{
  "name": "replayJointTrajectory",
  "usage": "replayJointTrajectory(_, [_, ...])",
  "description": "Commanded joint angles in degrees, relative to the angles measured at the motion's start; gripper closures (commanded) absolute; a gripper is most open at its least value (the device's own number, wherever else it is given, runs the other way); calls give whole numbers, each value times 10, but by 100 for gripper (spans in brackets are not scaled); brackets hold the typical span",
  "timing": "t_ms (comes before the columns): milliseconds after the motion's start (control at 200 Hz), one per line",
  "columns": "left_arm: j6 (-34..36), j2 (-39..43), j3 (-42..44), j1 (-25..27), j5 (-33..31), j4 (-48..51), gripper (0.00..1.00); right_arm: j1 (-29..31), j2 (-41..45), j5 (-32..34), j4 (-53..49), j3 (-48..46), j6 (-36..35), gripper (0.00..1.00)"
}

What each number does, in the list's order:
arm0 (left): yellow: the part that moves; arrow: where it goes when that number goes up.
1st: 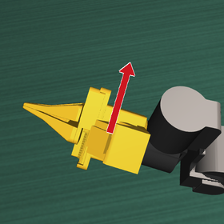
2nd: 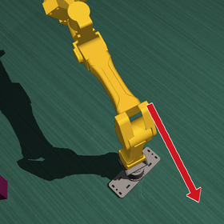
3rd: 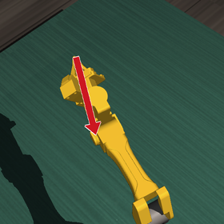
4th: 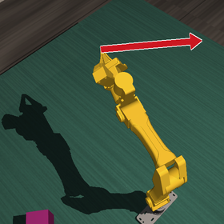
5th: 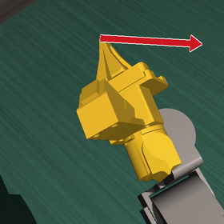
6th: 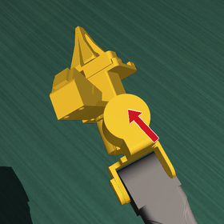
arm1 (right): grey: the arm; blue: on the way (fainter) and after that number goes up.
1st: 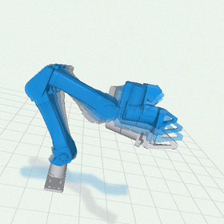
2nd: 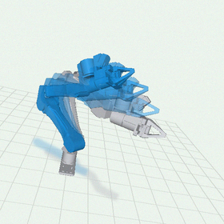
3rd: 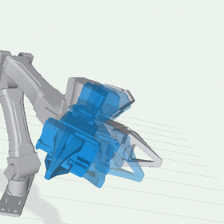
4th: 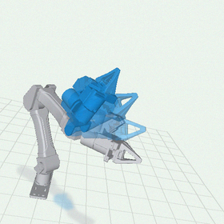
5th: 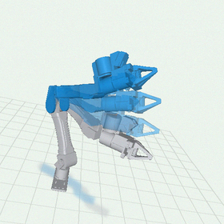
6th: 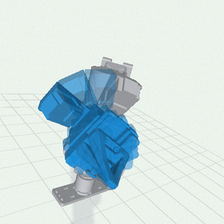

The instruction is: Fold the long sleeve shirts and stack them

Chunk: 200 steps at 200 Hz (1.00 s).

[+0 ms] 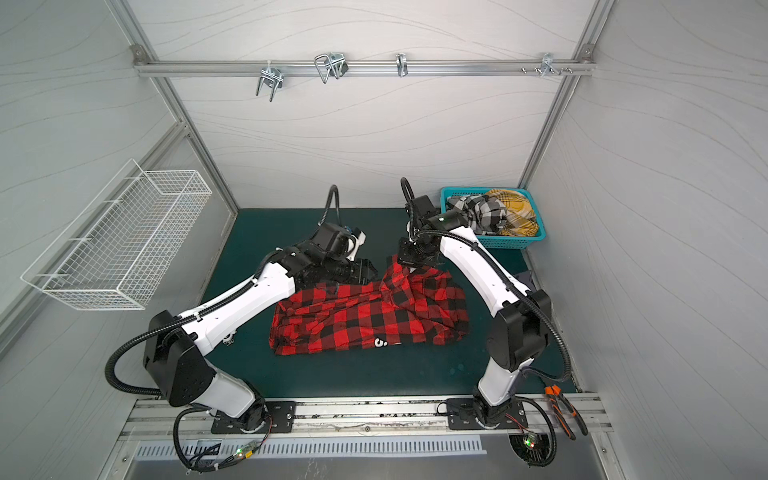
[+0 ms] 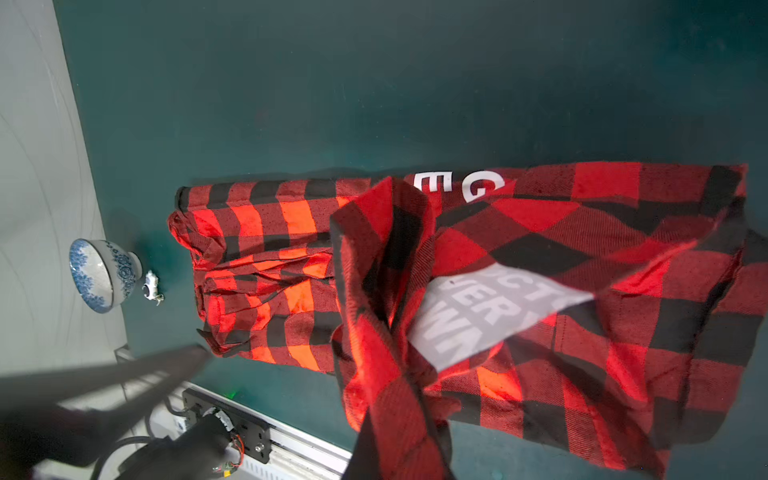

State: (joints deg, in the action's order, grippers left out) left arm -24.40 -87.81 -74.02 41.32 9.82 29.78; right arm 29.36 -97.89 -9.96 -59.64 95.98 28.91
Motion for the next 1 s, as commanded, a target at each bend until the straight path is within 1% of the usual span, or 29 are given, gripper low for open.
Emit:
replayJointTrajectory(0, [47, 4, 30, 43, -90, -102, 35, -12, -15, -31, -23, 3, 15, 100])
replayJointTrajectory(85, [68, -1, 56, 67, -133, -155, 30, -22, -23, -54, -32, 1, 19, 100])
replayJointTrajectory(210, [68, -27, 54, 77, -157, -187, 26, -31, -27, -70, -35, -7, 22, 100])
replayJointTrajectory(300, [79, -49, 39, 89, -197, -191, 25, -35, -27, -82, -35, -10, 23, 100])
replayJointTrajectory(400, [82, -83, 16, 96, -216, -184, 26, -36, -26, -91, -33, -10, 23, 100])
replayJointTrajectory(510, [92, -115, -13, 102, -208, -169, 31, -39, -24, -89, -36, -11, 25, 100])
replayJointTrajectory(610, [99, -101, 12, 106, -184, -204, 30, -46, -23, -96, -35, -16, 25, 100])
replayJointTrajectory(675, [101, -96, 24, 106, -188, -222, 32, -49, -20, -103, -31, -19, 26, 100])
replayJointTrajectory(735, [102, -106, 14, 105, -206, -219, 37, -49, -18, -104, -32, -21, 25, 100])
replayJointTrajectory(800, [104, -125, -15, 105, -217, -194, 46, -51, -17, -102, -34, -24, 24, 100])
replayJointTrajectory(840, [102, -138, -36, 106, -222, -175, 57, -53, -16, -100, -34, -26, 23, 100])
replayJointTrajectory(915, [98, -155, -58, 106, -231, -159, 85, -58, -15, -101, -31, -34, 23, 99])
replayJointTrajectory(945, [98, -156, -61, 105, -232, -159, 94, -60, -13, -101, -30, -38, 23, 98])
replayJointTrajectory(975, [96, -155, -63, 105, -232, -160, 100, -61, -13, -101, -28, -40, 24, 96])
replayJointTrajectory(995, [95, -154, -64, 105, -232, -160, 100, -62, -13, -101, -27, -40, 23, 94])
